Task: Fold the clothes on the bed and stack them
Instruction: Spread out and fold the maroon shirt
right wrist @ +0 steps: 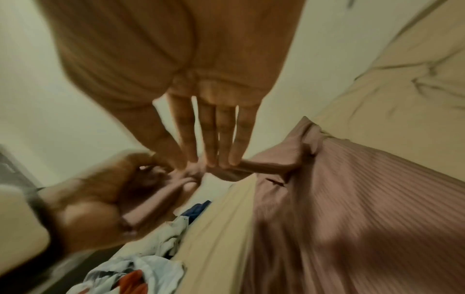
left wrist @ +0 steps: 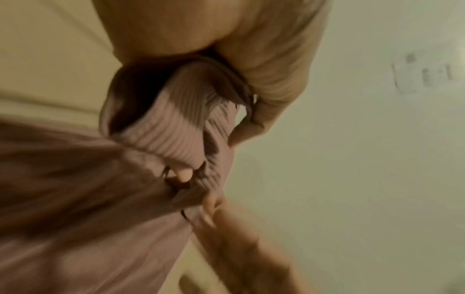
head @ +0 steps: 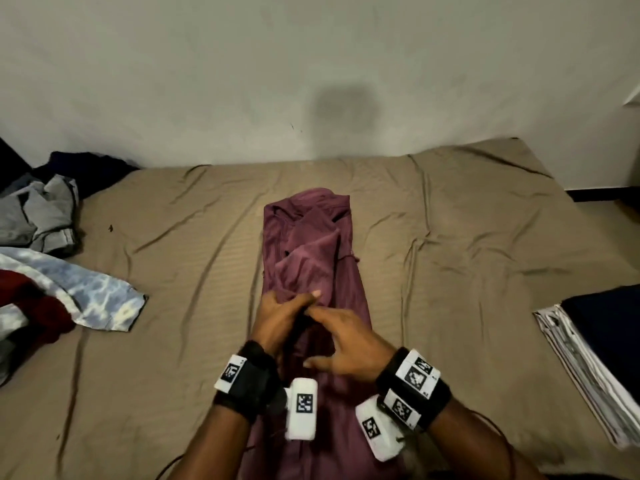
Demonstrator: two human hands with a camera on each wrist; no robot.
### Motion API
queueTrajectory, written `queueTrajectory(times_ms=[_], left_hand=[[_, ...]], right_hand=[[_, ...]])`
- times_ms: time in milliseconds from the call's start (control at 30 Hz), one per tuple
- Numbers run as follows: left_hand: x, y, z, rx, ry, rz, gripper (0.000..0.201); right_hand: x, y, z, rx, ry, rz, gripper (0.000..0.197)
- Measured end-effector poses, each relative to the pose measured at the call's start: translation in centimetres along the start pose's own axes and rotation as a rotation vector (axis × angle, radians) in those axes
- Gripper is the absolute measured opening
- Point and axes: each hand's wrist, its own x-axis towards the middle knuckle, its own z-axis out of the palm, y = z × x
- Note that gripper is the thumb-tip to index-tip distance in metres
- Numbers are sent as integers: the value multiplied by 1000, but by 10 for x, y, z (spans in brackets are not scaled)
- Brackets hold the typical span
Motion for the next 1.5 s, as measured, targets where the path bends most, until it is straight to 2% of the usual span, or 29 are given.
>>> queueTrajectory(times_ms=[67, 100, 133, 167, 233, 267, 300, 333, 400, 433, 467, 500, 567, 600, 700, 833, 900, 967, 1000, 1033, 1100, 1133, 1167, 1233, 1300, 1333, 1400, 1500], left_hand=[[-1, 7, -34, 3, 137, 4, 7], [2, 11, -56, -47, 197, -13, 9], [6, 16, -79, -124, 230, -38, 13], [10, 23, -104, -200, 232, -53, 18], [17, 36, -148, -290, 229, -56, 36], [17, 43, -165, -354, 236, -50, 40], [20, 48, -184, -421, 263, -41, 40], [23, 54, -202, -484, 283, -32, 44], [31, 56, -235, -515, 331, -45, 72], [35, 54, -245, -470, 332, -95, 87], [42, 51, -256, -406, 352, -150, 91], [47, 50, -263, -325, 383, -207, 84], [61, 46, -275, -202, 444, -285, 45], [75, 38, -290, -156, 514, -293, 35], [106, 28, -324, -59, 632, -257, 55], [103, 38, -329, 41, 693, -283, 46], [106, 29, -345, 180, 709, -272, 61], [110, 16, -364, 241, 703, -327, 89], [114, 4, -374, 208, 677, -341, 90], [117, -6, -381, 172, 602, -385, 82], [111, -11, -371, 128, 548, -402, 74], [111, -13, -367, 175, 555, -356, 74], [104, -6, -358, 249, 623, -277, 67], [100, 12, -351, 357, 688, -90, 52], [89, 41, -332, 403, 709, 113, 48], [82, 54, -320, 383, 680, 258, 44], [48, 82, -278, 347, 541, 463, 29], [-30, 97, -184, 509, 337, 678, 14]], right_hand=[[-5, 15, 15, 86, 118, 37, 49], [-9, 29, 19, 82, 194, 92, 45], [-11, 46, 23, 31, 218, 166, 50], [-11, 64, 28, -61, 164, 257, 67], [-17, 101, 42, -300, -86, 460, 116], [-22, 117, 48, -405, -190, 534, 133], [-27, 129, 52, -477, -259, 563, 141], [-31, 136, 55, -515, -296, 565, 143], [-36, 145, 59, -537, -310, 553, 141], [-38, 145, 58, -542, -307, 548, 141], [-38, 147, 58, -555, -310, 545, 140], [-36, 149, 59, -569, -321, 548, 140], [-35, 151, 61, -589, -337, 557, 140], [-35, 152, 61, -599, -349, 559, 140], [-33, 154, 60, -608, -371, 572, 142], [-33, 151, 60, -603, -385, 576, 143], [-33, 151, 60, -607, -375, 573, 142], [-34, 151, 60, -627, -369, 572, 140], [-33, 152, 61, -639, -370, 567, 140], [-33, 151, 61, -646, -371, 568, 140], [-33, 151, 62, -649, -373, 572, 139], [-33, 151, 63, -648, -375, 569, 139], [-33, 151, 63, -645, -381, 571, 139], [-32, 151, 62, -645, -401, 577, 140], [-30, 151, 62, -646, -400, 580, 140], [-31, 152, 61, -641, -398, 587, 140], [-32, 150, 60, -629, -403, 586, 140], [-29, 143, 56, -582, -411, 609, 144]])
